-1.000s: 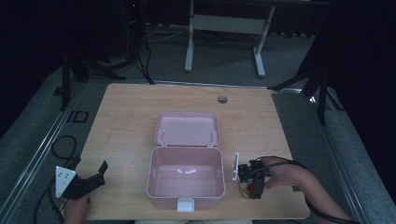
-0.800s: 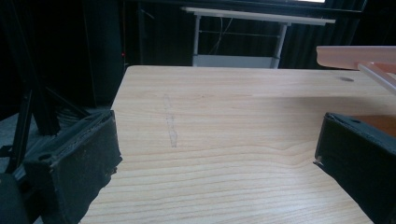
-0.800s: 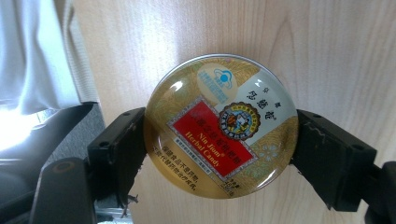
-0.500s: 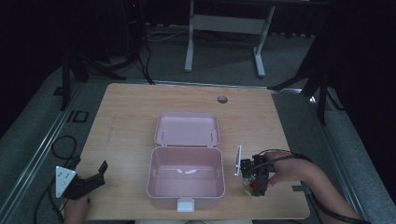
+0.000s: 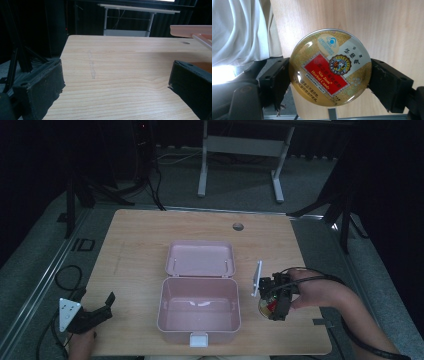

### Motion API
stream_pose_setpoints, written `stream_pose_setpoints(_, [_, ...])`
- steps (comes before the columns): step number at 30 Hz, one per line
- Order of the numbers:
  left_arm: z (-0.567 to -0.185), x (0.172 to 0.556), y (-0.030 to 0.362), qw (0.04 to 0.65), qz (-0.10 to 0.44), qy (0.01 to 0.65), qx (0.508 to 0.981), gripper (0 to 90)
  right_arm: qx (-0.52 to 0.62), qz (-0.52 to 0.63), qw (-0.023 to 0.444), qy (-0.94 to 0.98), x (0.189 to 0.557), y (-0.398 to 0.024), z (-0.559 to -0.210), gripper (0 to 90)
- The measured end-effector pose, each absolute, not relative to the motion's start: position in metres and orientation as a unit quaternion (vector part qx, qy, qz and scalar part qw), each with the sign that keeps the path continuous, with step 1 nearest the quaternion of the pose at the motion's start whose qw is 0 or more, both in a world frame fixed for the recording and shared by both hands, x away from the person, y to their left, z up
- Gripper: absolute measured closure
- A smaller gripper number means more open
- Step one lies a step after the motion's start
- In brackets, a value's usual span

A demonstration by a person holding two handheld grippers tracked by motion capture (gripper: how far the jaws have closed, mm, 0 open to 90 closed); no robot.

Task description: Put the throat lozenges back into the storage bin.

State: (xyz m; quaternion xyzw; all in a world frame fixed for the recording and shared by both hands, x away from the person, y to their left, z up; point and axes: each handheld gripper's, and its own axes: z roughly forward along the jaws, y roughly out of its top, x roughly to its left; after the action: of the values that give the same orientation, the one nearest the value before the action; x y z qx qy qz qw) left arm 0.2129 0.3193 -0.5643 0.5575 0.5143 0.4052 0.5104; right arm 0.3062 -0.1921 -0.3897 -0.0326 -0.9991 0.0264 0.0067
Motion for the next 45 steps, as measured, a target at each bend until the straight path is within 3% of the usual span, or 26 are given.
stream_pose_setpoints(33, [-0.564,0.213,0.32,0.511,0.402,0.514,0.559,0.3,0.013,0.005,0.008,-1.0,0.291,-0.103,-0.371,20.9])
stream_pose_setpoints(45, [-0.564,0.213,0.32,0.513,0.401,0.514,0.558,0.3,0.033,-0.001,0.024,-0.999,0.294,-0.062,-0.396,20.9])
